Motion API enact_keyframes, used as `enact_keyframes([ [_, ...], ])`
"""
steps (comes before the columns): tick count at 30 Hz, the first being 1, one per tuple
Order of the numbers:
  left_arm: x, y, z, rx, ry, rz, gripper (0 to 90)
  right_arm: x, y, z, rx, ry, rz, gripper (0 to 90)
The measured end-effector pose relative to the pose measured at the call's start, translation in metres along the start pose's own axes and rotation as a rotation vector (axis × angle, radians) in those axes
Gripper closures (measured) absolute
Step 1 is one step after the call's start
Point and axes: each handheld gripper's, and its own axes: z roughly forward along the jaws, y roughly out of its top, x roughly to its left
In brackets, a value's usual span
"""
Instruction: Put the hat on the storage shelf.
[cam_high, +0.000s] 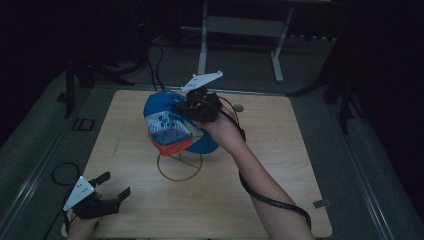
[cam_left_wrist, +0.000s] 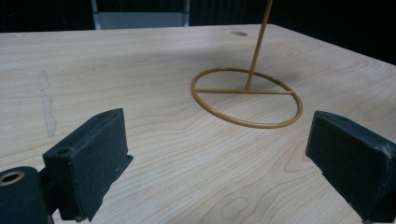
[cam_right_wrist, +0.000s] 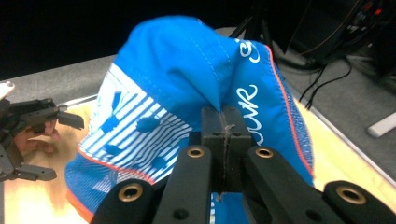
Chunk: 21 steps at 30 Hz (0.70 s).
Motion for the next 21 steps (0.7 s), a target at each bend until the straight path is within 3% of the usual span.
enact_keyframes([
  [9, 0.0, 0.0, 0.001, 0.005, -0.006, -0.001, 5.9, 0.01, 0.024, -0.018, -0.062, 0.018, -0.029, 90.0],
  [21, 0.0, -0.001, 0.0, 0.003, -0.009, -0.004, 5.9, 0.019, 0.022, 0.015, 0.027, 0.05, -0.038, 90.0],
])
